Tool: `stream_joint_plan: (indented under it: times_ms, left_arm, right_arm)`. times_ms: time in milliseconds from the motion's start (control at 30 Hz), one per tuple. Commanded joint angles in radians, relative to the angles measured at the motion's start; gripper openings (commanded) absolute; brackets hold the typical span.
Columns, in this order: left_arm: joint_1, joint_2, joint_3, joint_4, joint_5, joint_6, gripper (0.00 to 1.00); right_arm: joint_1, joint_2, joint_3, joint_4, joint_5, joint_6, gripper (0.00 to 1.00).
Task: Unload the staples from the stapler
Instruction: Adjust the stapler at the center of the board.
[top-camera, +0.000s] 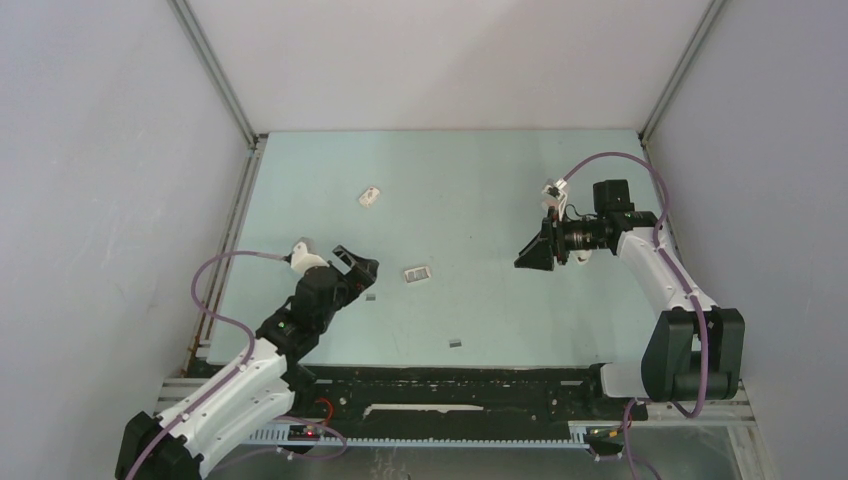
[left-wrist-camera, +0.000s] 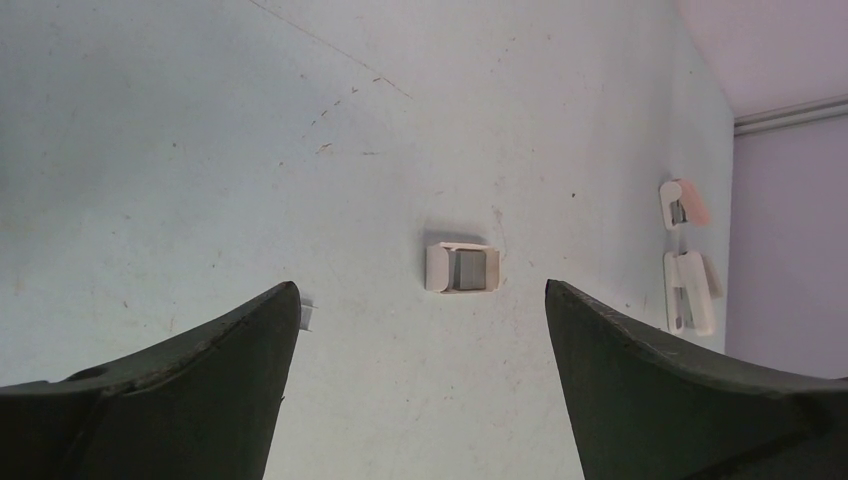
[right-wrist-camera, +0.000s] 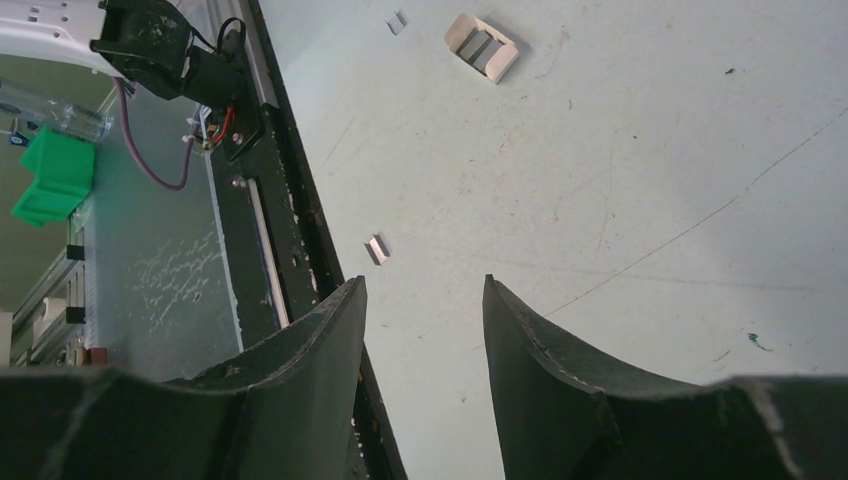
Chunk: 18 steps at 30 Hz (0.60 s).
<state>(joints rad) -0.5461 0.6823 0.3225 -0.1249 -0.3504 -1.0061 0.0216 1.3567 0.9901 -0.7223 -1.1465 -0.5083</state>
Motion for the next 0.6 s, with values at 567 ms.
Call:
stream_joint_plan:
  times_ms: [567]
  left_arm:
    - [0.025, 0.012, -0.042, 0.068, 0.036, -0.046, 0.94]
  right_arm:
    - [0.004, -0.002, -0.001, -0.007, -0.016, -0.022, 0.56]
